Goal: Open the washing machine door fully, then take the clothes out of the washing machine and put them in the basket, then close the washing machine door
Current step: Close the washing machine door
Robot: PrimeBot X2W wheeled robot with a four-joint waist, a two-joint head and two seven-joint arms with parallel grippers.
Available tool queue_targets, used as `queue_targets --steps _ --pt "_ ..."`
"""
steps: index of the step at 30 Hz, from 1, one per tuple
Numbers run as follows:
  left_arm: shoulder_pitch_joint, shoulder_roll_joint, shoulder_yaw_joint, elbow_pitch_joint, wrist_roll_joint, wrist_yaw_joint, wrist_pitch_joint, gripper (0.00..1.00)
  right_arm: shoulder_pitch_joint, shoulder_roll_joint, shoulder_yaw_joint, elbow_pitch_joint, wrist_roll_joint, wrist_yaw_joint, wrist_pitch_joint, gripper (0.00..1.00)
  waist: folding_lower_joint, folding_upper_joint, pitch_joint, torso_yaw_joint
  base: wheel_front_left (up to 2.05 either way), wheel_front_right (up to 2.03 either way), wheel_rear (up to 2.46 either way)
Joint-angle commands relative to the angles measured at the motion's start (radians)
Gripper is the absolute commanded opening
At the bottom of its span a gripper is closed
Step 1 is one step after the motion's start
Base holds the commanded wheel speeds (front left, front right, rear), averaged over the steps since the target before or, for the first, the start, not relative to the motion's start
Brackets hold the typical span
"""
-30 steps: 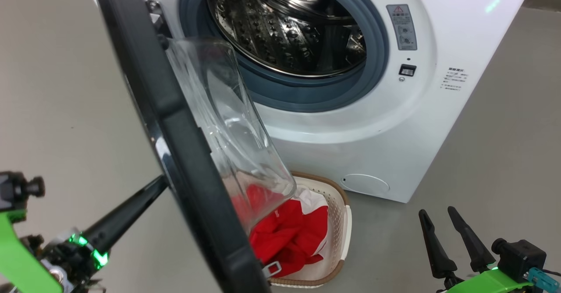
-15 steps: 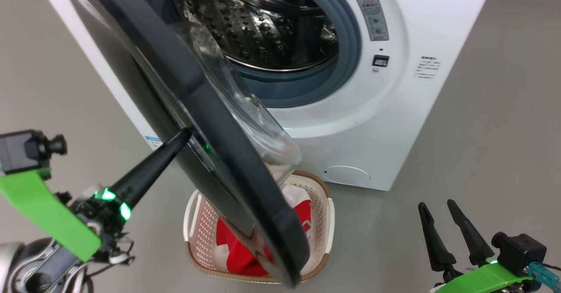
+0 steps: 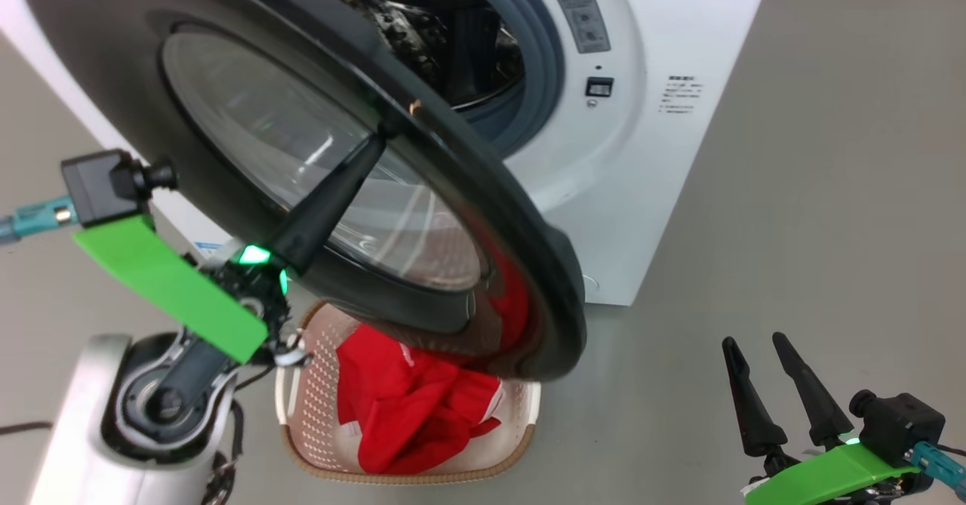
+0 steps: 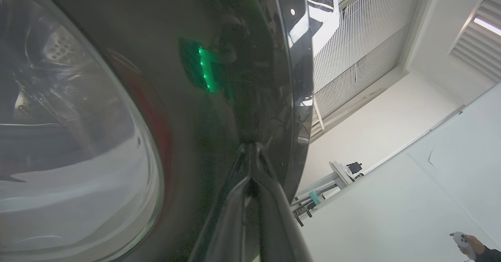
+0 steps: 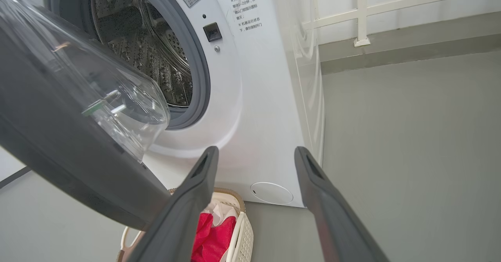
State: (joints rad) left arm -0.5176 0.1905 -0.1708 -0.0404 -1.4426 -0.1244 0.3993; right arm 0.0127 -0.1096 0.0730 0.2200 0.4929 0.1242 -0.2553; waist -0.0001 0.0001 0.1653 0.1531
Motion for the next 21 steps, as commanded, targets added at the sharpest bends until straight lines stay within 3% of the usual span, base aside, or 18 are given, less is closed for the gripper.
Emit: queue_targets --steps 1,7,21 --pt "-0.052 0.016 0.025 -0.013 0.008 -0.006 -0.016 0.0 -0.04 -0.009 0.018 -0.027 0.008 0.007 -0.006 1.0 0.0001 -0.0001 0.009 -0.015 0.0 0.0 0.0" --pt "-0.126 -0.01 0.001 0.051 0.004 -0.006 -0.103 0.0 -0.048 -0.008 0.016 -0.031 0.008 0.007 -0.006 1.0 0.0001 -0.0001 0.027 -0.045 0.0 0.0 0.0" --pt "-0.288 0.014 -0.072 0.208 0.041 -0.006 -0.288 0.0 -0.08 -0.002 0.007 -0.038 0.01 0.007 -0.006 1.0 0.0001 -0.0001 0.084 -0.118 0.0 0.0 0.0"
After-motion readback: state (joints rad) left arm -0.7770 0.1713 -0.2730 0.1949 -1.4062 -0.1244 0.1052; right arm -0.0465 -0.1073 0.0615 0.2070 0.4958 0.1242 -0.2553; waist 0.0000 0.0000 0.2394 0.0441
